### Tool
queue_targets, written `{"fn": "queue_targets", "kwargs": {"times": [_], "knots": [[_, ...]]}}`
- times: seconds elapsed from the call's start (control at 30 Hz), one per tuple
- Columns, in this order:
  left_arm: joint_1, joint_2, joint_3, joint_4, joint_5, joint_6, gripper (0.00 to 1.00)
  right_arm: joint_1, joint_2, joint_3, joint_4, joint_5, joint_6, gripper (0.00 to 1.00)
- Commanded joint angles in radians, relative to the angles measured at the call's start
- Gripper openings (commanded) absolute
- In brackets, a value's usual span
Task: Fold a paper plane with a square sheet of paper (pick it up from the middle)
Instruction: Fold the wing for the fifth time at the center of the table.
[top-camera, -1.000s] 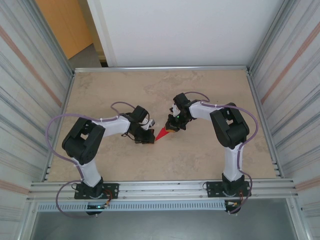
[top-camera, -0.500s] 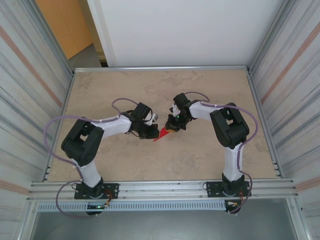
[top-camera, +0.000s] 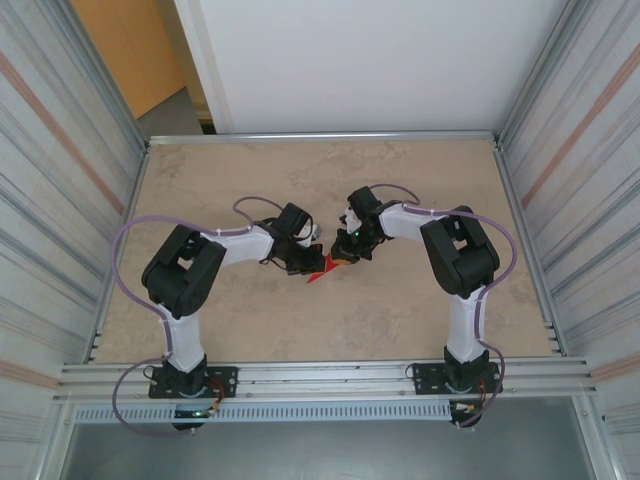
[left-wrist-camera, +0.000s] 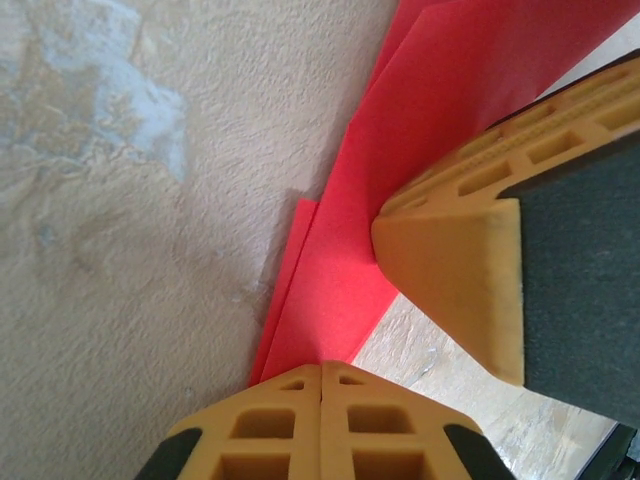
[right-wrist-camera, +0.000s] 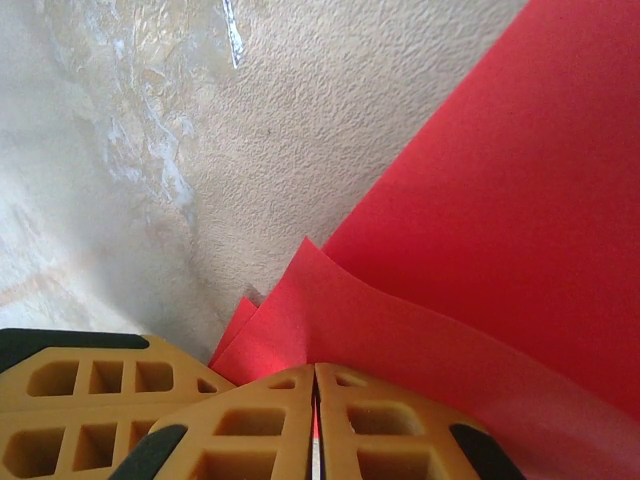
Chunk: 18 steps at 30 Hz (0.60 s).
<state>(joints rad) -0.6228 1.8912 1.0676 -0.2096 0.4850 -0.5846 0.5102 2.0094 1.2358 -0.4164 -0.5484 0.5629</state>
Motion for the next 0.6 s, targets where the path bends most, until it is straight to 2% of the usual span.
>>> {"fn": "queue_targets", "kwargs": {"times": [0.0,0.23,0.57], "knots": [[0.005,0.021,-0.014,-0.03,-0.023,-0.028,0.0,0.0,0.017,-0.041,-0.012,0.093,-0.039,0.11],[0.01,0.026,-0.073,-0.051,-0.026,-0.06,0.0,-0.029,-0.011,-0.027,0.001,0.128,-0.061,0.12],[0.01,0.044,-0.097,-0.059,-0.025,-0.07,0.0,-0.128,-0.029,-0.022,-0.009,0.165,-0.077,0.12]]}}
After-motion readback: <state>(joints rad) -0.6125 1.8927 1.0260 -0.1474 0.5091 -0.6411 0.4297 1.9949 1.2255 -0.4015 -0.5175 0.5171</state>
